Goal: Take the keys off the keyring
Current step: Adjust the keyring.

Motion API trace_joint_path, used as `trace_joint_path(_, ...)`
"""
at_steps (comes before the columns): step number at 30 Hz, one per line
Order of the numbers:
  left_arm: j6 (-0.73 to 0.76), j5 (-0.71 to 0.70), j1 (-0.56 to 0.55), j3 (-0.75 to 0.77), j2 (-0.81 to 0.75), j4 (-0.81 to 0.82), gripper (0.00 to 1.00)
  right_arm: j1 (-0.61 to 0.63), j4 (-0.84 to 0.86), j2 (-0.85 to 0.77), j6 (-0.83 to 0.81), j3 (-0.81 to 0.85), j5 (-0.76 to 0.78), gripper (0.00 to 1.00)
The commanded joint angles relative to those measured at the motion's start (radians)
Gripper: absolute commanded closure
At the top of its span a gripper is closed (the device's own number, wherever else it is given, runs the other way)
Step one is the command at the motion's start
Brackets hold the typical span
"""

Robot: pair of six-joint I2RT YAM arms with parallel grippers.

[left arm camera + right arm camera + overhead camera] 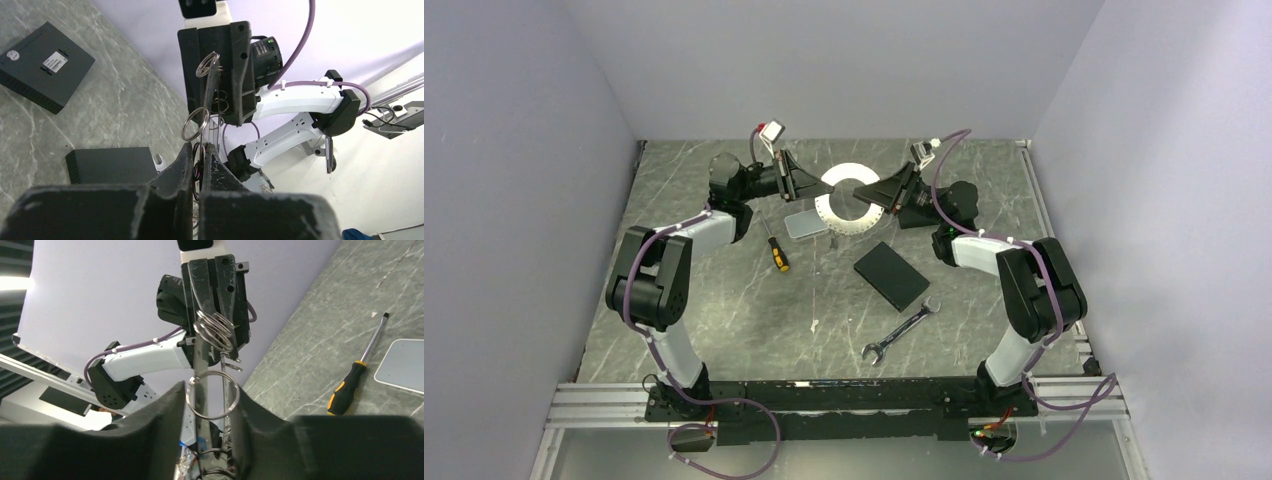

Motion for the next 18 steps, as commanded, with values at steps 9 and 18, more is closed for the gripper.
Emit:
trace_joint_path(9, 0.025, 0.031, 0.016, 0.016, -0.054, -0.028, 1.00, -0.039, -0.108, -0.029, -0.136, 0.058, -0.116, 0.20)
trace_joint_path(18, 0.090, 0.035, 0.016, 0.021, -0.071, -0.103, 1.00, -0.038, -0.269, -0.087, -0.269, 0.054, -0.129, 0.53)
